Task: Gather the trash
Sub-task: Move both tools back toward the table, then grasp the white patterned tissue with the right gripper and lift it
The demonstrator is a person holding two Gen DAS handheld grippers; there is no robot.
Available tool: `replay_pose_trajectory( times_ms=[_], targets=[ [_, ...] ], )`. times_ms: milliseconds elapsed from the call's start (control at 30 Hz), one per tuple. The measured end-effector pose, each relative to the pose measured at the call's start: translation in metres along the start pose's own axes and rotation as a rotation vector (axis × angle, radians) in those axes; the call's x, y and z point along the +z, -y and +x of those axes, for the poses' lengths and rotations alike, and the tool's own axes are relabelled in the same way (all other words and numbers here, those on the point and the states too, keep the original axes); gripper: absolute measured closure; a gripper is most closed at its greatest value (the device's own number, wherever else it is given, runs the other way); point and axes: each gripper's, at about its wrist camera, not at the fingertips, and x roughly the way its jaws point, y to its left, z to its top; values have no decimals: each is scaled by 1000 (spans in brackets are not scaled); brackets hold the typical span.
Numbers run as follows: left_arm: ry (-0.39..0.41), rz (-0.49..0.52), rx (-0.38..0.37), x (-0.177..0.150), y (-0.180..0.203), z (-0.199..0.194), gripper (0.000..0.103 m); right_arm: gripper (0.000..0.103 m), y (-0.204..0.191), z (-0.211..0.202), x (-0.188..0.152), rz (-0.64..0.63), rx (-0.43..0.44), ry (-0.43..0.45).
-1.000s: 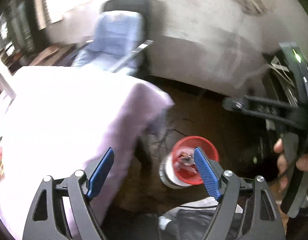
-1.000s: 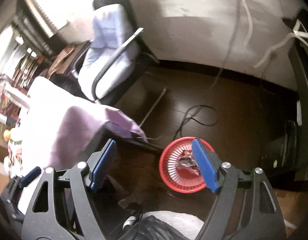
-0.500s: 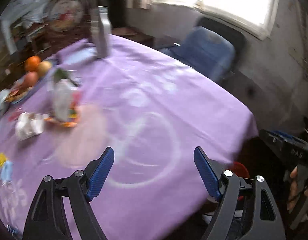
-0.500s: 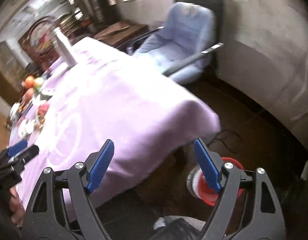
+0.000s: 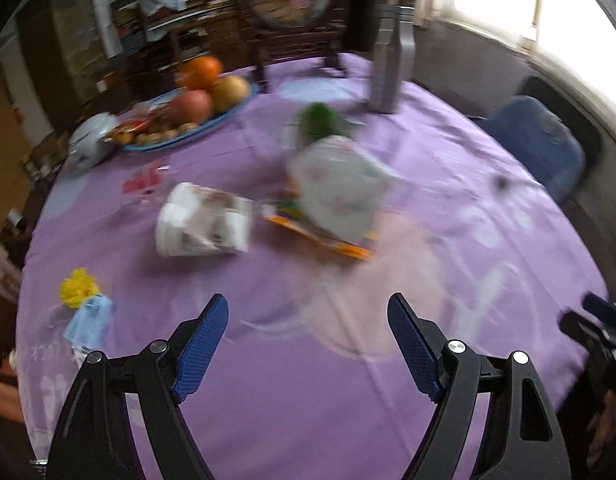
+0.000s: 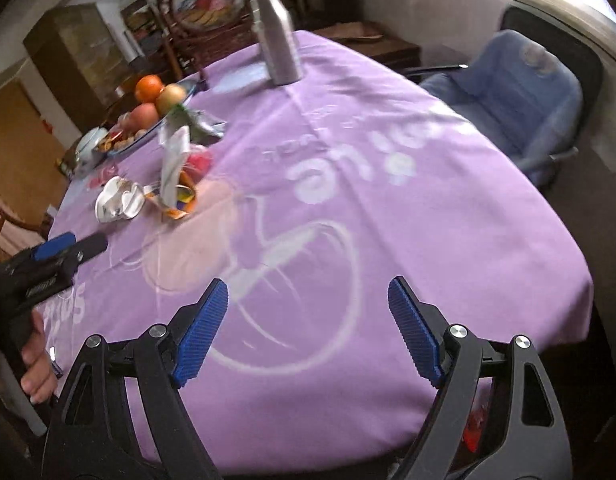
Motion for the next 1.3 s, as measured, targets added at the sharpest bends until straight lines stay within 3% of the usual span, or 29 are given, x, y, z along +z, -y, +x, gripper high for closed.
replay_pose_trajectory(
  times_ms=[233, 467, 633, 867, 967, 1033, 1133, 1300],
  targets=[
    [-8, -199, 126, 10, -70, 28, 22, 21, -53, 27, 31, -100, 22, 8],
    [-51, -313, 123, 12, -105, 47, 22, 20, -105, 71, 62, -209, 53, 24],
    [-60, -329, 211, 12, -114, 59, 22, 20, -129, 100, 82, -238, 110, 22],
    [-73, -336, 224, 11, -118, 65, 22, 21, -162, 137, 104, -292, 69, -1],
    [-61, -334, 250, 12, -120, 63, 21, 34, -171, 145, 106, -309, 68, -4],
    [-63, -338, 252, 12, -121, 64, 19, 63, -175, 148, 105, -321, 64, -9],
    [-74, -337, 254, 12, -121, 67, 19, 84, -174, 146, 104, -319, 96, -5],
    [-69, -314, 263, 12, -116, 67, 19, 92, -159, 124, 100, -282, 155, 40]
  ],
)
